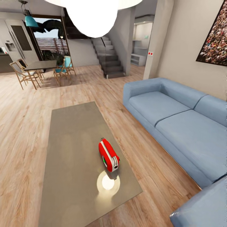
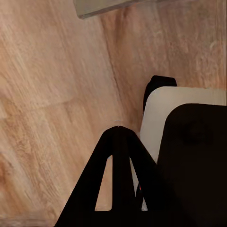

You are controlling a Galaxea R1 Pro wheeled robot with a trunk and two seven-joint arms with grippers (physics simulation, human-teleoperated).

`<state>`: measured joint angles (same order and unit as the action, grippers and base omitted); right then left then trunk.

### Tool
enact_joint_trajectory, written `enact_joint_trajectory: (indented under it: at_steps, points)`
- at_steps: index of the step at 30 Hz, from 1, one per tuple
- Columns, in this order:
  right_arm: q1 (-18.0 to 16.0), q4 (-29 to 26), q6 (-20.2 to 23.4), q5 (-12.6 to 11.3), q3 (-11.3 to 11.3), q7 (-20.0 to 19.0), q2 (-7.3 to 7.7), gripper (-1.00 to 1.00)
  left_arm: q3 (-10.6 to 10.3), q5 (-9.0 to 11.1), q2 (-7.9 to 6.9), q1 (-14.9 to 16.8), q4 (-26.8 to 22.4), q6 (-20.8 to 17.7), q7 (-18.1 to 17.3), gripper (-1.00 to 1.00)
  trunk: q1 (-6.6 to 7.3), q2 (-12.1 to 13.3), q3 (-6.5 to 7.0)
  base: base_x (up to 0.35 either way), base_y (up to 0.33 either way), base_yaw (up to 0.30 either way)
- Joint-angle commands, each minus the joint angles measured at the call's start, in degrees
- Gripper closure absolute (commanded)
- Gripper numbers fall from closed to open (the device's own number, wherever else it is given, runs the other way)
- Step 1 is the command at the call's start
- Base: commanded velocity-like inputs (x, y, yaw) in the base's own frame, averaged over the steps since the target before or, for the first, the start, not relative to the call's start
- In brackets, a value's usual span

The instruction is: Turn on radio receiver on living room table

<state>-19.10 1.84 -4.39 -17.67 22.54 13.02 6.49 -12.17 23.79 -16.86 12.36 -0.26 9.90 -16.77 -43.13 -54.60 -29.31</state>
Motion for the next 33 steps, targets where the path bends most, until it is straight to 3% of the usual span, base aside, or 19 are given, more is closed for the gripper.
enact_joint_trajectory:
  at_steps: [1,2,8,15,24,29,33]
  points:
    - [0.9,0.0,-0.3,-0.1,0.0,0.0,-0.84,-1.0,0.1,-0.2,1.89,-0.8,0.0,0.0,2.7,1.0,0.0,0.0,0.09,0.0,0.0,-0.089]
    - [2.2,0.0,-0.5,-0.1,0.0,-0.4,-1.88,-1.0,0.1,-1.8,3.97,-1.6,0.0,-0.2,5.3,1.0,0.0,0.0,0.18,0.0,0.0,-0.086]
    - [4.6,0.0,-0.8,-0.1,0.0,-1.9,-3.94,-1.0,0.0,-3.5,6.33,-2.6,0.1,-0.7,8.2,1.0,0.0,0.0,0.7,0.0,0.0,-0.083]
    - [6.2,0.0,-0.9,-0.1,0.0,-3.7,-5.82,-1.0,0.0,-3.7,10.05,-2.8,0.1,-3.4,18.1,1.0,0.0,0.0,1.31,0.0,0.0,-0.08]
    - [6.7,0.0,-0.9,0.0,0.1,-5.3,-6.35,-1.0,0.1,-3.8,10.17,-2.8,0.0,-2.9,18.5,1.0,0.0,0.0,1.73,0.0,0.0,-0.032]
    - [6.7,0.0,-0.9,0.0,0.1,-5.4,-7.68,-1.0,0.2,-3.9,10.11,-2.8,-0.1,-2.8,18.5,1.0,0.0,0.0,2.06,0.0,0.0,-0.001]
    - [6.8,0.0,-0.9,0.0,0.1,-5.4,-7.91,-1.0,0.4,-4.0,10.24,-2.8,-0.4,-2.7,18.5,1.0,0.0,0.0,2.41,0.0,0.0,0.0]
